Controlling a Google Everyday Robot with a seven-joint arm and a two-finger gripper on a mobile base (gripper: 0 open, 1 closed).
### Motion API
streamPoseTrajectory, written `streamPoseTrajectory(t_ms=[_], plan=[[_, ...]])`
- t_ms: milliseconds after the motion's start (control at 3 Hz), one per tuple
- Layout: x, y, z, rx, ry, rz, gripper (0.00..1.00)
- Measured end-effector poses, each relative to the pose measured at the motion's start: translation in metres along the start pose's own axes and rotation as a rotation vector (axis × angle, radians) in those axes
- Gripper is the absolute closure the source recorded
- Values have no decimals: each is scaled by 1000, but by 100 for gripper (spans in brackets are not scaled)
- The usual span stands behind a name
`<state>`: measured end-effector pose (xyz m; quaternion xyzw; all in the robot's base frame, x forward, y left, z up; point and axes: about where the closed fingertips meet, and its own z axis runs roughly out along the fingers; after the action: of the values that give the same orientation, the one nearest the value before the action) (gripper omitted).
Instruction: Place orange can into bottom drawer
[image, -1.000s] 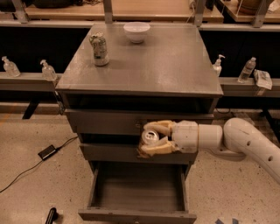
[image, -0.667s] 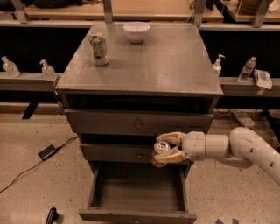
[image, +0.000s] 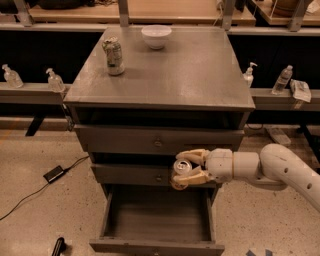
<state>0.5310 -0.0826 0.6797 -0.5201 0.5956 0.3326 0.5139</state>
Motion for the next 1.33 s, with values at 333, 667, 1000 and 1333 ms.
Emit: streamPoseTrajectory(t_ms=[333, 667, 1000, 1333], plan=[[23, 6, 21, -7, -42, 14, 100], [97, 25, 91, -73, -88, -9, 100], [173, 40, 156, -162, -90, 13, 100], [221, 27, 179, -181, -41, 27, 100]])
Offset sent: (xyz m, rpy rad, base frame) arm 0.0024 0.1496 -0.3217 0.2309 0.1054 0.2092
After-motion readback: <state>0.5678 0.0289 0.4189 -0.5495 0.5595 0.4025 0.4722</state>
